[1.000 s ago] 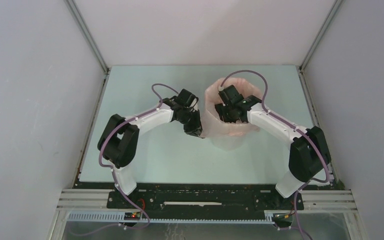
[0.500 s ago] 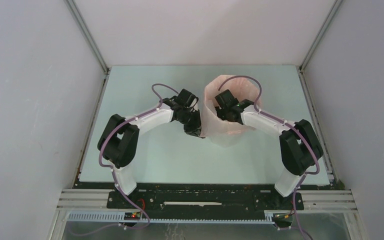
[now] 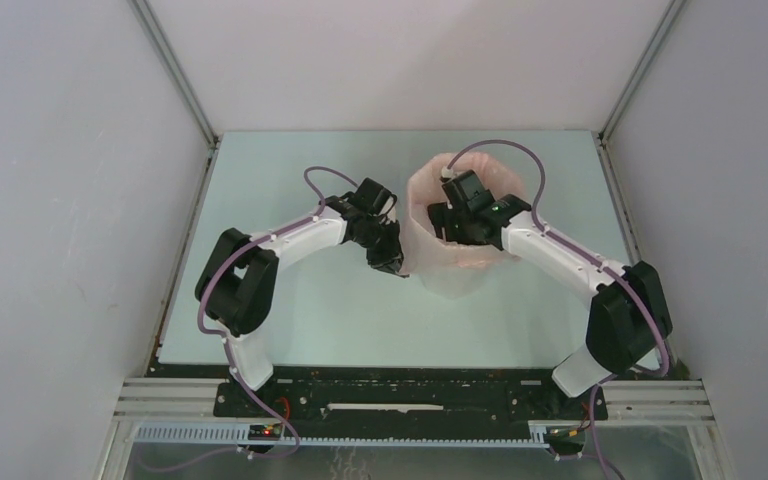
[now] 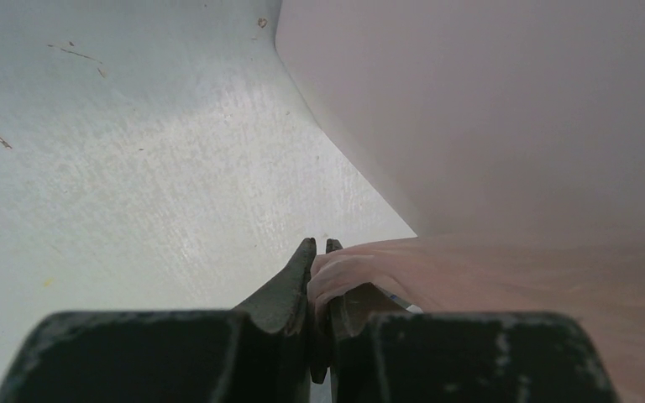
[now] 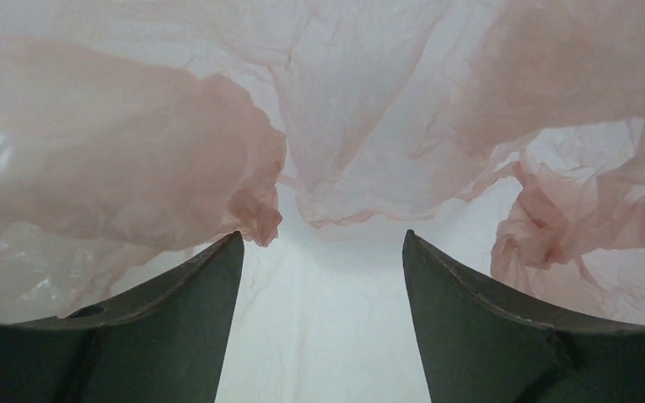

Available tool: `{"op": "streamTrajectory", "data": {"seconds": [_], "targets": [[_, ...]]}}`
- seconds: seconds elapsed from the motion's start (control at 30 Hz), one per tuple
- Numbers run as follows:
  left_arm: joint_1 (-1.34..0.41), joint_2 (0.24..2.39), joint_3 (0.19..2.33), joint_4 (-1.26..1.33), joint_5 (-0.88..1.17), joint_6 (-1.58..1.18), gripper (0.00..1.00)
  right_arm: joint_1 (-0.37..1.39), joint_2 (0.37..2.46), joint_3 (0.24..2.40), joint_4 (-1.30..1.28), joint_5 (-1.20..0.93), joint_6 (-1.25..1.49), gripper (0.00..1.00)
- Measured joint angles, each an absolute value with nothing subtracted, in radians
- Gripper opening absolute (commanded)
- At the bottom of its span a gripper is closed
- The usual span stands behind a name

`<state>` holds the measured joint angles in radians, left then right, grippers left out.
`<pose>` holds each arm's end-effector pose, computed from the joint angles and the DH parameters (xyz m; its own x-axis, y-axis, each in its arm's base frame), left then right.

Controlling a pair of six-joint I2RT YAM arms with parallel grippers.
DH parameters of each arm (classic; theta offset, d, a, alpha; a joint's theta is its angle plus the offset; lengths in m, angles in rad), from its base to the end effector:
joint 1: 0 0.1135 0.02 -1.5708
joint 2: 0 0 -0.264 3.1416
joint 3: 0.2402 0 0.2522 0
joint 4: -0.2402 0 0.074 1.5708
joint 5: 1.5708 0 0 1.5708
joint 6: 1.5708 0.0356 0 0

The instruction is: Put the trash bags into the trash bin

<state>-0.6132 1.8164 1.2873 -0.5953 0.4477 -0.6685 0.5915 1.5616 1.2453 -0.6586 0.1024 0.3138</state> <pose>0.2951 -0.2265 0.2020 -0.9952 0.0171 -0.0968 0.0698 0.8159 -0.5740 0.2763 0.1812 0.2678 -0.8100 -0.1742 -0.5600 -0.2702 0.9583 0.0928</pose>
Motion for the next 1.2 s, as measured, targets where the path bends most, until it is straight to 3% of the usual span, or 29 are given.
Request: {"op": "streamTrajectory", "data": {"seconds": [0.6,1.2], "targets": [[-0.614,1.816,1.301,-0.616,0.439,-0.653,0.16,0.589,1.719,1.380,-0.712,0.113,0.324,0.79],[-0.600,1.762,1.301,-0.631,0.376,-0.601,0.45,0.555,1.575,1.481,-0.845,0.097,0.317,0.81]]}}
